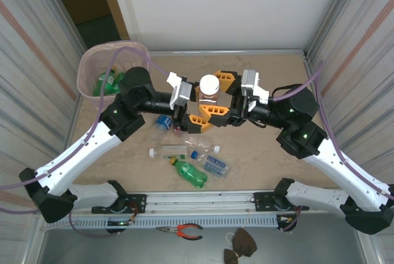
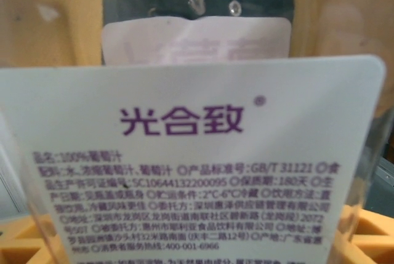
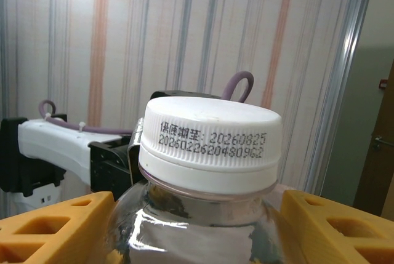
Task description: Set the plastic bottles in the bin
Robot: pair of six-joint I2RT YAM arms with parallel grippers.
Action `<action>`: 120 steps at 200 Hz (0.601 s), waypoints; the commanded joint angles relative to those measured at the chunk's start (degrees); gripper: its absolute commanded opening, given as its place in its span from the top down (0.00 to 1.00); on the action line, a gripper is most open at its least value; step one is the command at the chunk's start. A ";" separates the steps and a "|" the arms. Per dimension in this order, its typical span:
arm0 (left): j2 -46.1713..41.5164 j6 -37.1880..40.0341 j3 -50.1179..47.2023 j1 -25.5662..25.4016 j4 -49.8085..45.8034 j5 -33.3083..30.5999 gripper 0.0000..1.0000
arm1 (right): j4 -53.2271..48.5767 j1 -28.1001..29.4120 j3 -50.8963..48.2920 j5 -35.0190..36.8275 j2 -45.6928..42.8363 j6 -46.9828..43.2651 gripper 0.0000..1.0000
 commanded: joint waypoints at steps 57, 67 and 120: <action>-1.95 1.90 1.53 -0.10 -2.73 -2.82 0.38 | 2.04 1.01 1.11 2.50 -2.21 -0.63 0.25; -1.93 2.36 2.03 0.04 -3.88 -3.70 0.38 | 1.67 0.98 1.08 2.86 -2.51 -0.77 0.21; -2.32 3.27 5.98 4.55 -12.05 -11.56 0.39 | -1.94 1.05 0.25 6.23 -5.54 -1.71 0.14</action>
